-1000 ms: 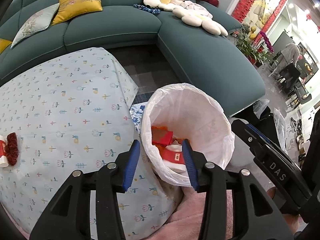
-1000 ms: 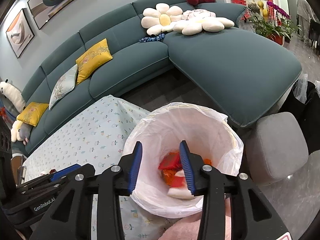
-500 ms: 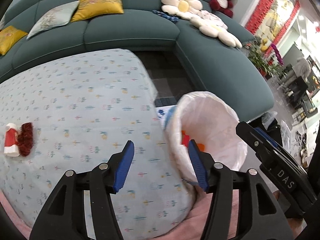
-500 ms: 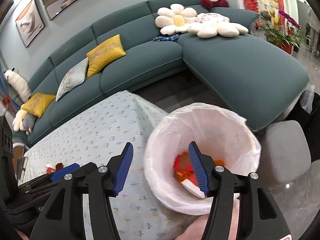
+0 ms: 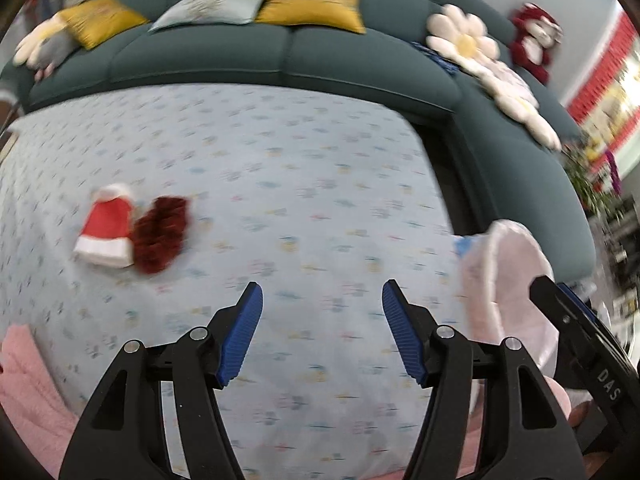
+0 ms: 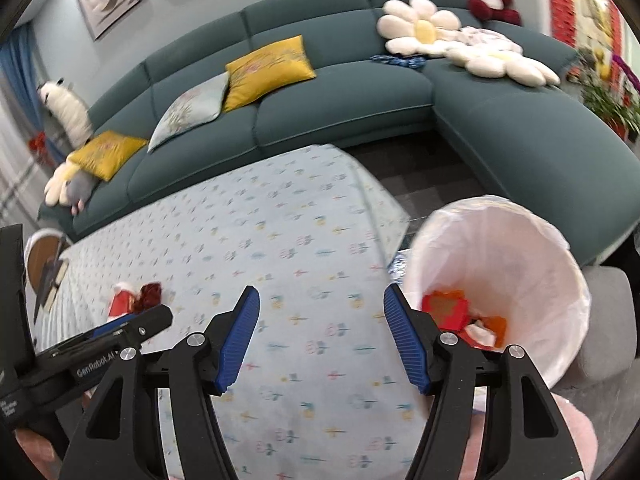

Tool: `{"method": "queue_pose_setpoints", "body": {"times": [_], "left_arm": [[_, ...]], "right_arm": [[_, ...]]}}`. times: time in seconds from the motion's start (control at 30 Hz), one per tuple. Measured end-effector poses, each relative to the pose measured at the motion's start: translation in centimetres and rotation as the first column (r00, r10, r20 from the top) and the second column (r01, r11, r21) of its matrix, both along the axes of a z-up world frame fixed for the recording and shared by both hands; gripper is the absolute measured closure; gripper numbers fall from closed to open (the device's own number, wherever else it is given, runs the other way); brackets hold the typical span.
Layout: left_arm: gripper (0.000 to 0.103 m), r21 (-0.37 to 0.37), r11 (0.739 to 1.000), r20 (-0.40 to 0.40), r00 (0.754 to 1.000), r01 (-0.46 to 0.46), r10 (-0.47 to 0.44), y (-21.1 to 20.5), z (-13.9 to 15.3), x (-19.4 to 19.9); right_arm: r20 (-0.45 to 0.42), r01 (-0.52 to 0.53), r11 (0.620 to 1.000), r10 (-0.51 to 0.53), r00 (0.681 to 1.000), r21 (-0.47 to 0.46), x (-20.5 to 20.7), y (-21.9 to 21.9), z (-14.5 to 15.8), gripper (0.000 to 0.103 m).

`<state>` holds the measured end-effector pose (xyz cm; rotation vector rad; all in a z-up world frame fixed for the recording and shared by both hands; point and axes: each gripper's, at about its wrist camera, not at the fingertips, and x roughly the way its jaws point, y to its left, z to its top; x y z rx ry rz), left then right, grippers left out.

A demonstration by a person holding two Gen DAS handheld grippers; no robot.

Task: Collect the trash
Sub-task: 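Move both open tools back to the last cup and scrunchie, then grasp the red-and-white paper cup with the left tool while the right tool grasps the dark red scrunchie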

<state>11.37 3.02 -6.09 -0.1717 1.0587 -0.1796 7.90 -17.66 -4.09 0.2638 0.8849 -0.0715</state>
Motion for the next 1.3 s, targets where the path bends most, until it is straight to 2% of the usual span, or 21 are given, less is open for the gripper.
{"method": "queue_pose_setpoints", "body": {"times": [0.07, 0.33, 0.57, 0.83, 0.93, 1.0, 1.2, 1.3], "left_arm": [[0.044, 0.002, 1.000, -0.005, 1.000, -0.029, 0.029, 1.8, -0.4, 0.1], [0.032, 0.024, 0.989, -0.011, 0.989, -0.147, 0.147, 10.0, -1.4, 1.3], [0.028, 0.013, 0.981, -0.054, 0.979, -0.195, 0.196, 15.8, -3.1, 3.4], [0.026, 0.010, 0.984, -0.108, 0.978, -0.180, 0.180, 18.6, -5.2, 6.3], [0.026, 0.034, 0.984, -0.126, 0.976, -0.176, 0.179, 19.1, -6.2, 7.3], [0.026, 0.049, 0.983, -0.141, 0.973, -0.179, 0.184, 19.5, -7.0, 7.9], [0.026, 0.031, 0.982, -0.199, 0.962, -0.185, 0.187, 20.6, -9.4, 9.0], [0.027, -0.005, 0.981, -0.225, 0.956, -0.194, 0.188, 20.9, -10.3, 9.3]], "right_arm": [[-0.003, -0.023, 1.000, 0.023, 1.000, 0.006, 0.5, 1.7, -0.3, 0.041], [-0.038, -0.133, 0.991, 0.133, 0.990, -0.012, 2.9, 8.9, -1.5, 0.041], [-0.098, -0.208, 0.978, 0.209, 0.973, 0.025, 6.1, 14.6, -3.6, 0.041], [-0.160, -0.274, 0.961, 0.277, 0.947, 0.039, 10.2, 21.1, -6.4, 0.043], [-0.178, -0.285, 0.958, 0.287, 0.941, 0.040, 11.3, 22.5, -7.3, 0.044], [-0.190, -0.285, 0.957, 0.289, 0.938, 0.045, 12.0, 23.2, -8.0, 0.045], [-0.237, -0.270, 0.961, 0.277, 0.931, 0.063, 13.4, 23.8, -10.3, 0.047], [-0.257, -0.265, 0.961, 0.276, 0.926, 0.079, 13.9, 23.9, -11.1, 0.052]]}}
